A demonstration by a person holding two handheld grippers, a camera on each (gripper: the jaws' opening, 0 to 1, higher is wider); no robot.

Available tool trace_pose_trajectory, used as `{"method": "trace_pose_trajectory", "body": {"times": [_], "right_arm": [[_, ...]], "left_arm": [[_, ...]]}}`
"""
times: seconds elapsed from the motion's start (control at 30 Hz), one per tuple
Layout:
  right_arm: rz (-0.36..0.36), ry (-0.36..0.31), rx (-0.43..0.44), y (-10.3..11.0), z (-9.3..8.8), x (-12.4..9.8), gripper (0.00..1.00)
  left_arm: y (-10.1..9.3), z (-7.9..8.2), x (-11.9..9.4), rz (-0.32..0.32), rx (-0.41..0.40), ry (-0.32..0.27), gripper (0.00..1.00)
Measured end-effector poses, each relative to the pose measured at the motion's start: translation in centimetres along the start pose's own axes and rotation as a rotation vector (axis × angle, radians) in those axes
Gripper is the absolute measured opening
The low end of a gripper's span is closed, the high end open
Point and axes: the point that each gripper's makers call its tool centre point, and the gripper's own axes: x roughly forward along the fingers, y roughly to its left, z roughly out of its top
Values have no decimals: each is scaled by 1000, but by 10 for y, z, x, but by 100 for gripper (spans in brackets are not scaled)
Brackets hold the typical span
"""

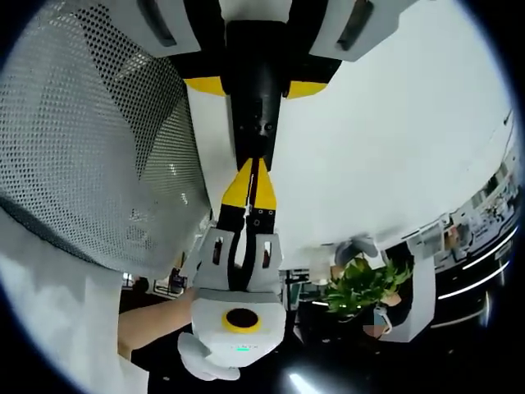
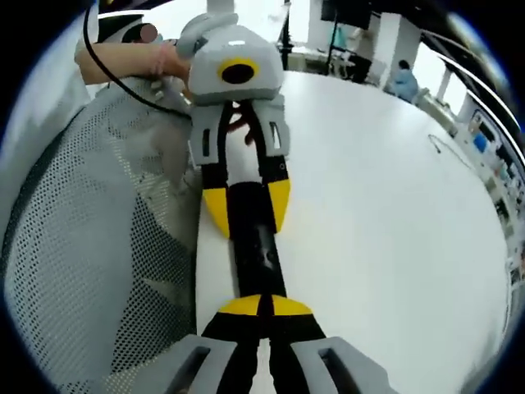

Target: Press the specified remote control buttons in sequence, fully releasing each button before pressing the next.

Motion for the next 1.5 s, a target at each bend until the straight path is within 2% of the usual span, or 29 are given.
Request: {"method": "trace_pose_trajectory", "body": {"times": [0.03, 0.1, 0.17, 0.57, 0.63, 0.73, 0.83, 0.9, 0.93, 0.97, 1.0, 1.07, 1.17, 1.2, 1.27, 1.33, 1.37, 1.43, 1.5], "right_arm": [[11, -3, 5, 2, 2, 0, 8], [21, 8, -20, 4, 3, 2, 3], [0, 49, -77, 1, -2, 4, 6], [31, 71, -129, 5, 1, 5, 6], [28, 78, -157, 6, 0, 6, 6], [34, 103, -249, 8, 0, 7, 6], [38, 118, -240, 7, 1, 7, 6], [41, 138, -247, 7, 1, 8, 6], [52, 156, -284, 7, 0, 8, 6], [51, 172, -261, 7, 0, 9, 6], [57, 221, -326, 6, -2, 9, 6], [55, 250, -306, 7, -1, 10, 6], [57, 258, -294, 6, -1, 10, 7], [60, 251, -269, 5, -1, 9, 7], [43, 175, -160, 3, 0, 8, 6], [32, 110, -181, 3, 0, 6, 6], [20, 66, -163, 4, 0, 5, 6], [15, 27, -99, 4, 0, 5, 6], [48, 5, -29, 7, 1, 4, 10]], "left_arm": [[0, 0, 0, -1, -1, -1, 25], [0, 0, 0, -1, -1, -1, 25], [0, 0, 0, -1, -2, -2, 25], [-1, -1, -2, -3, -9, -11, 25], [-1, -1, -2, -2, -8, -11, 25], [-1, -1, -2, -3, -6, -10, 25], [-1, 0, -1, -3, -4, -10, 25], [-1, 0, 0, -3, -6, -11, 25], [-1, 0, 0, -4, -6, -10, 25], [-1, 1, 0, -4, -2, -9, 25], [-1, 1, 0, -4, -1, -9, 25], [-1, 1, 1, -5, 2, -8, 26], [0, 1, 1, -3, -2, -12, 25], [0, 1, 1, -3, -3, -13, 25], [0, 2, 1, -3, -10, -16, 25], [0, 2, 1, 0, -10, -17, 25], [0, 2, 1, 1, -8, -16, 25], [0, 2, 1, 0, -6, -14, 25], [0, 2, 1, -1, -8, -15, 25]]}}
